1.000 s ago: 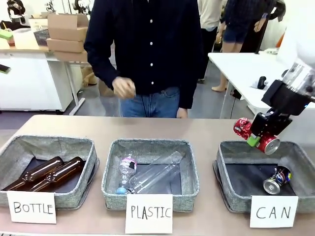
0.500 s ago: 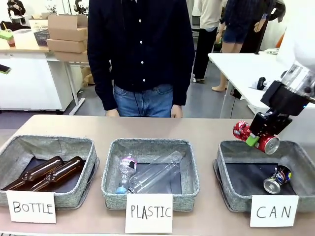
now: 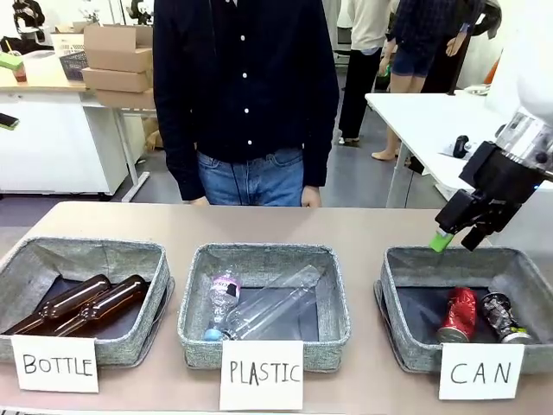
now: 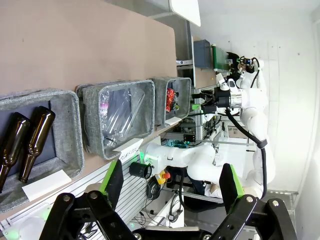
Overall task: Sort the can waste into the basket.
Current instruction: Pick up the can waste from the table and place it in the right Fabric basket.
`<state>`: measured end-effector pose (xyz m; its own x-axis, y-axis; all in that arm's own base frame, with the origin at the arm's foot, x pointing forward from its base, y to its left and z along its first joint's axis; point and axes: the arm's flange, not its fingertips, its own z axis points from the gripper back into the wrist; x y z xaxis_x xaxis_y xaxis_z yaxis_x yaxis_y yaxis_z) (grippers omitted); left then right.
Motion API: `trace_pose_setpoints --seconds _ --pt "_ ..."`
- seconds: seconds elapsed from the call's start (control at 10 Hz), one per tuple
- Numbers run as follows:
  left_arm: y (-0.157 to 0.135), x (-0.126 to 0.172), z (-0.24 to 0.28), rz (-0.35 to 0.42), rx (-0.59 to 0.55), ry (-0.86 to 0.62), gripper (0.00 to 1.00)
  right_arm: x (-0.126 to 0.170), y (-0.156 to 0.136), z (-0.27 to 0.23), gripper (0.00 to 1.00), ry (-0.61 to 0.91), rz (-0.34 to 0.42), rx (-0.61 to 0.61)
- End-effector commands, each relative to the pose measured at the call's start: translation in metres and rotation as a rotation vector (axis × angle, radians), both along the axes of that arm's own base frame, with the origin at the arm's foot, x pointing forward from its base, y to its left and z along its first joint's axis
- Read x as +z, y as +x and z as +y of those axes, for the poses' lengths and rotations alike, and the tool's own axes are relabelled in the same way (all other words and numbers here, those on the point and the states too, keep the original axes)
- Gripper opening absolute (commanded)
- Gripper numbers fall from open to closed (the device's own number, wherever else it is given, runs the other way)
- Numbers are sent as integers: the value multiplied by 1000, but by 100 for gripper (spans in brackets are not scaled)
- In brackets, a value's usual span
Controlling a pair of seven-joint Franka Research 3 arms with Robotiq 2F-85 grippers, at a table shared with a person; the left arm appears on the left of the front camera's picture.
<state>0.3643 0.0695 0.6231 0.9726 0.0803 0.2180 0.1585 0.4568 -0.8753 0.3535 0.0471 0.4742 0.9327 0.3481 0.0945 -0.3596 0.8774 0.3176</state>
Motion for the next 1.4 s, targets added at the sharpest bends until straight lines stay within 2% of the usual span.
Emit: trace_pose_setpoints --seconds 0.0,0.2,0.3,0.4,0.5,0.6,0.7,0.8,0.9,1.3 --pt "-3 2 0 9 -3 3 100 0 4 -3 100 -16 -1 -17" --pt "-3 2 0 9 -3 3 100 4 6 -3 100 84 -13 -50" --pt "-3 2 0 9 -3 3 100 13 7 -4 100 261 -65 -100" --pt "-3 2 0 9 -3 3 100 31 5 -8 100 620 -139 -70" --pt "-3 2 0 9 -3 3 100 48 6 -16 100 1058 -243 -200" --pt "-3 2 0 9 -3 3 100 61 8 -24 100 1437 -192 -302" --pt "-3 2 0 9 -3 3 100 66 12 -26 100 1563 -164 -449" --pt "-3 2 0 9 -3 3 100 67 13 -24 100 1642 -145 -470" --pt "-3 2 0 9 -3 3 100 72 7 -28 100 739 -56 -243" --pt "-3 2 0 9 -3 3 100 72 7 -28 100 739 -56 -243"
